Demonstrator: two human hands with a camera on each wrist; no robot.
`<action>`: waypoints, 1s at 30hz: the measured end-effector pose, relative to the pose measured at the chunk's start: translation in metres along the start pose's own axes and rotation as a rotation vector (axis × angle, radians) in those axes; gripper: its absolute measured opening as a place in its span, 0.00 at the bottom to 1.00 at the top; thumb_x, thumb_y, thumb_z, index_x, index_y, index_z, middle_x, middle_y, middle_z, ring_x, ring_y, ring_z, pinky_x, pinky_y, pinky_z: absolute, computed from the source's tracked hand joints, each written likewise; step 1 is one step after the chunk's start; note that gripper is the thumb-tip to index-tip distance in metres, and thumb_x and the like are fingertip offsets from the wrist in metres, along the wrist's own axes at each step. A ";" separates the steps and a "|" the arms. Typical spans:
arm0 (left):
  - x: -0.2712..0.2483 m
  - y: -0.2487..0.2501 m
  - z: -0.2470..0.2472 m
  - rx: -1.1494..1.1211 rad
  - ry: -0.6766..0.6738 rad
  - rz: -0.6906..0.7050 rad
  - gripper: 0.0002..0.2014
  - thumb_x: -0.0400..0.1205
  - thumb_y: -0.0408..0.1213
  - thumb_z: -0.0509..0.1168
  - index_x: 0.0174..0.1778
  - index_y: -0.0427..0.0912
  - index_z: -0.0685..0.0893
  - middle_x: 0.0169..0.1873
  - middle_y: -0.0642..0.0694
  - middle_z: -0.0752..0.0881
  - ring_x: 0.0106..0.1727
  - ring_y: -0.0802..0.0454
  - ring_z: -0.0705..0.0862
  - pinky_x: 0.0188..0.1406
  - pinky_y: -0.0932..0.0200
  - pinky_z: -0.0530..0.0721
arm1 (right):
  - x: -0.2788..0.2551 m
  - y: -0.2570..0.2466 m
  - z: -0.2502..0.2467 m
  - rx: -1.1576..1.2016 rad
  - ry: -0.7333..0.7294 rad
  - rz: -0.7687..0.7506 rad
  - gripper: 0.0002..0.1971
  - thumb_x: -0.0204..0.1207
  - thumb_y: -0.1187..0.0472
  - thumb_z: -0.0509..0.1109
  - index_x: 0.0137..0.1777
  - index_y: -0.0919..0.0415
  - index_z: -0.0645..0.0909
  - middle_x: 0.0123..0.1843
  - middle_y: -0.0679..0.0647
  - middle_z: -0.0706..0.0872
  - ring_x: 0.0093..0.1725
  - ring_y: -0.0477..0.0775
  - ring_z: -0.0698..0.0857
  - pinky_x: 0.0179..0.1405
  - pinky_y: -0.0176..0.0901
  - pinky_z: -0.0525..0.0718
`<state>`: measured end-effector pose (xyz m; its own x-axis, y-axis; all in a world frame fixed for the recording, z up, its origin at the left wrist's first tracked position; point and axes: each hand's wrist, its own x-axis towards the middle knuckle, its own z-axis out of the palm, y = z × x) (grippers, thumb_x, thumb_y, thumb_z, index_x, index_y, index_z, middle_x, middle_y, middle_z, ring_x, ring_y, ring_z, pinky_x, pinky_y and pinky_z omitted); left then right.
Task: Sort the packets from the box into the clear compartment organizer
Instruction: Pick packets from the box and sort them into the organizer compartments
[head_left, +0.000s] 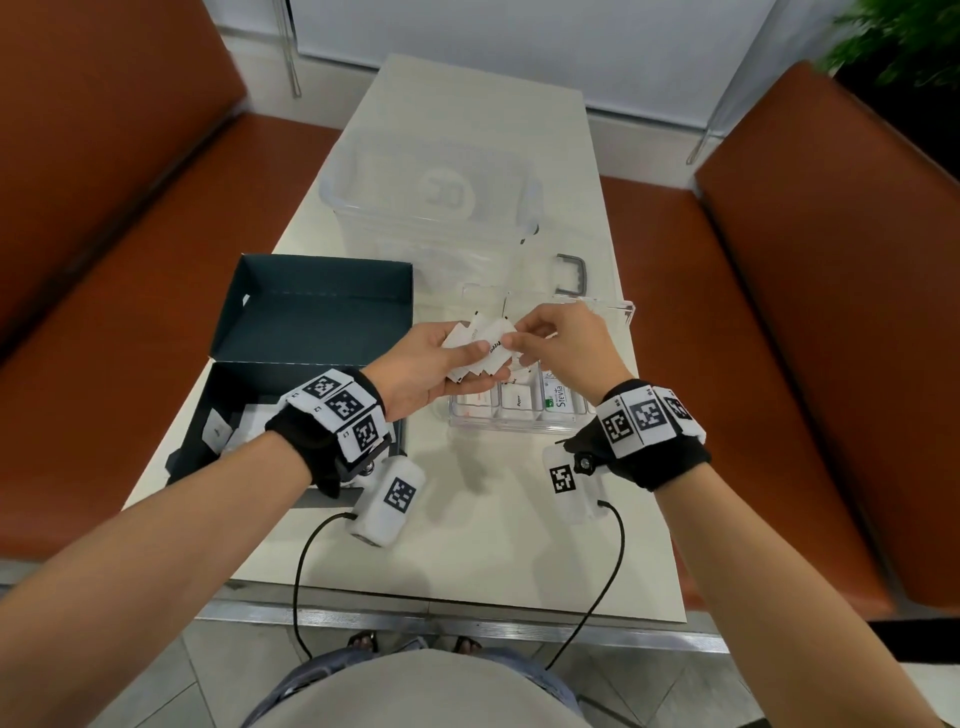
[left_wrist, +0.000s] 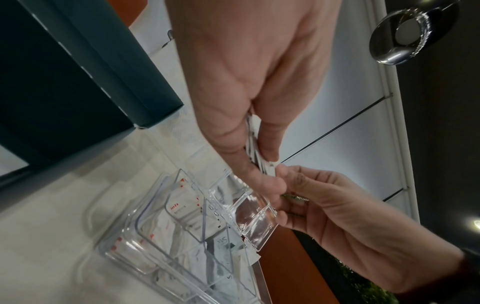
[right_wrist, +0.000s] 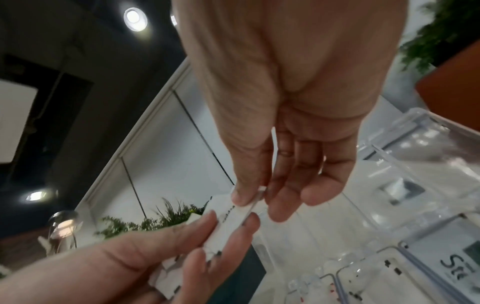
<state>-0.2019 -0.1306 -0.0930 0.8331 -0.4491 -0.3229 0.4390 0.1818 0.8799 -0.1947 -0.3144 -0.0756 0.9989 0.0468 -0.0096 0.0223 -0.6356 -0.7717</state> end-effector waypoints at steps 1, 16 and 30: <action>0.000 0.000 0.000 -0.006 0.009 0.000 0.13 0.86 0.33 0.63 0.65 0.33 0.81 0.56 0.36 0.89 0.56 0.42 0.90 0.44 0.62 0.89 | -0.001 0.000 0.000 0.052 -0.013 0.026 0.08 0.72 0.58 0.78 0.46 0.62 0.86 0.35 0.50 0.89 0.31 0.42 0.88 0.34 0.30 0.84; 0.001 -0.001 0.006 -0.019 0.009 -0.041 0.17 0.88 0.44 0.58 0.61 0.34 0.83 0.55 0.34 0.89 0.54 0.44 0.90 0.40 0.60 0.88 | 0.003 -0.008 0.000 0.078 -0.049 -0.025 0.10 0.69 0.64 0.80 0.49 0.61 0.88 0.31 0.56 0.90 0.32 0.47 0.89 0.35 0.31 0.81; 0.006 -0.007 0.010 -0.019 0.025 -0.033 0.21 0.88 0.46 0.58 0.61 0.31 0.83 0.53 0.33 0.90 0.49 0.48 0.91 0.40 0.63 0.88 | 0.006 0.003 -0.014 0.087 0.009 -0.021 0.01 0.73 0.62 0.77 0.42 0.56 0.87 0.34 0.51 0.88 0.31 0.41 0.84 0.34 0.28 0.80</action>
<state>-0.2040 -0.1435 -0.0975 0.8264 -0.4328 -0.3603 0.4723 0.1840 0.8620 -0.1884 -0.3264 -0.0691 0.9985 0.0523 0.0128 0.0402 -0.5648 -0.8243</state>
